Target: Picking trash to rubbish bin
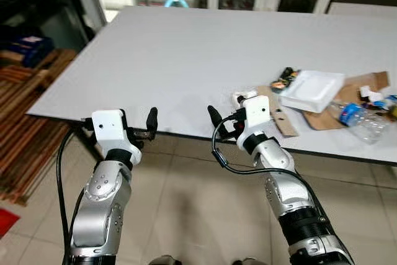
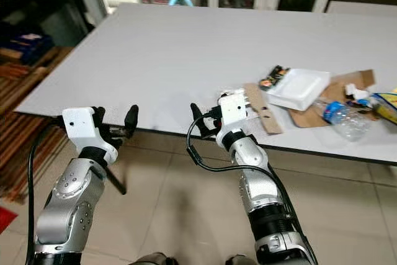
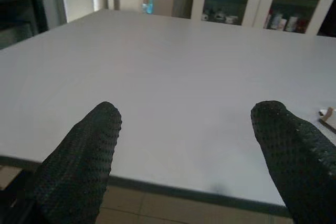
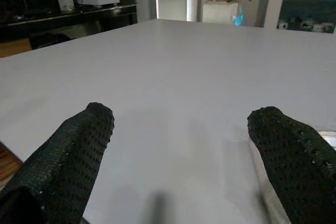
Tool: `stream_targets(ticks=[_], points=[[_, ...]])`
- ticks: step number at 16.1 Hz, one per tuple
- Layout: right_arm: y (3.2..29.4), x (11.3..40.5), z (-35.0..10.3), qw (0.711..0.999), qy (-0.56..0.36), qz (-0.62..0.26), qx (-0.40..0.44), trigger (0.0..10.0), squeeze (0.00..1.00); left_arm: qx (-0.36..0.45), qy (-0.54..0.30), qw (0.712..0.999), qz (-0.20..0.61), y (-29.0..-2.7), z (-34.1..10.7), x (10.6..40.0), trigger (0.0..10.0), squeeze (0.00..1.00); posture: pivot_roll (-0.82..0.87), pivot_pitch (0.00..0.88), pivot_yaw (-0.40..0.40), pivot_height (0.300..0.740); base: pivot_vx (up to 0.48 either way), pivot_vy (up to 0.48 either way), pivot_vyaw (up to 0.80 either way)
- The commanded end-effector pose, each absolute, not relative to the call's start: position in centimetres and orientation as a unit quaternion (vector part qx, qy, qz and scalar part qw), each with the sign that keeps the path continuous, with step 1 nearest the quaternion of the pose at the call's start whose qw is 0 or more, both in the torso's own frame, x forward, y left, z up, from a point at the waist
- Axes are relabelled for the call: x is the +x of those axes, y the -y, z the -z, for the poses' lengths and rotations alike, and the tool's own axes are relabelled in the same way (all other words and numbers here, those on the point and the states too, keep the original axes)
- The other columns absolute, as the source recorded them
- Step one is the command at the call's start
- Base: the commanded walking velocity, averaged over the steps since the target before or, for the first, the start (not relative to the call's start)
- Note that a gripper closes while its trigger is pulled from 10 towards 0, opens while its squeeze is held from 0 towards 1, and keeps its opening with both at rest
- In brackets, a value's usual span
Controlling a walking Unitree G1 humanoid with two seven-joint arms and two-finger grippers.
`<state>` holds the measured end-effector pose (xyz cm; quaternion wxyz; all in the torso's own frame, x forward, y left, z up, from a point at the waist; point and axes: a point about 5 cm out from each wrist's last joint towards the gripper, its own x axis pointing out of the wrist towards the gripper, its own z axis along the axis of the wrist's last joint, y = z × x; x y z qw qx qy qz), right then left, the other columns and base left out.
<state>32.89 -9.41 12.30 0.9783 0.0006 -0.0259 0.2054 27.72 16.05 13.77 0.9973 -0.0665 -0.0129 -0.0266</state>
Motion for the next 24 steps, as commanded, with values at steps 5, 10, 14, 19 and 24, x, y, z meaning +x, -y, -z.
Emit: stream_targets(ticks=[5, 10, 14, 19, 24], points=[[9.8, 33.2, -12.7, 0.981, 0.035, -0.192, 0.007, 10.0, 0.00, -0.094, -0.047, 0.992, 0.074, -16.0, -12.7, 27.4, 10.0, 0.00, 0.04, 0.107, 0.079, 0.740, 0.000, 0.000, 0.00], [9.6, 33.1, -12.5, 0.981, 0.036, -0.193, -0.005, 10.0, 0.00, -0.096, -0.097, 0.977, 0.163, -16.2, -12.3, 26.2, 10.0, 0.00, 0.05, 0.126, 0.085, 0.740, 0.000, 0.000, 0.00], [9.7, 33.2, -12.1, 0.983, 0.036, -0.176, -0.034, 10.0, 0.00, -0.091, -0.107, 0.973, 0.182, -16.5, -13.0, 25.5, 10.0, 0.00, 0.08, 0.146, 0.099, 0.740, 0.000, 0.000, 0.00], [11.1, 34.3, -12.3, 0.988, 0.045, -0.132, -0.072, 10.0, 0.00, -0.081, -0.120, 0.956, 0.255, -15.9, -13.9, 24.2, 10.0, 0.00, 0.10, 0.157, 0.115, 0.740, 0.000, 0.000, 0.00], [12.0, 35.3, -12.6, 0.988, 0.045, -0.100, -0.105, 10.0, 0.00, -0.076, -0.127, 0.955, 0.256, -15.9, -13.9, 23.8, 10.0, 0.00, 0.11, 0.163, 0.116, 0.740, 0.000, 0.000, 0.00]])
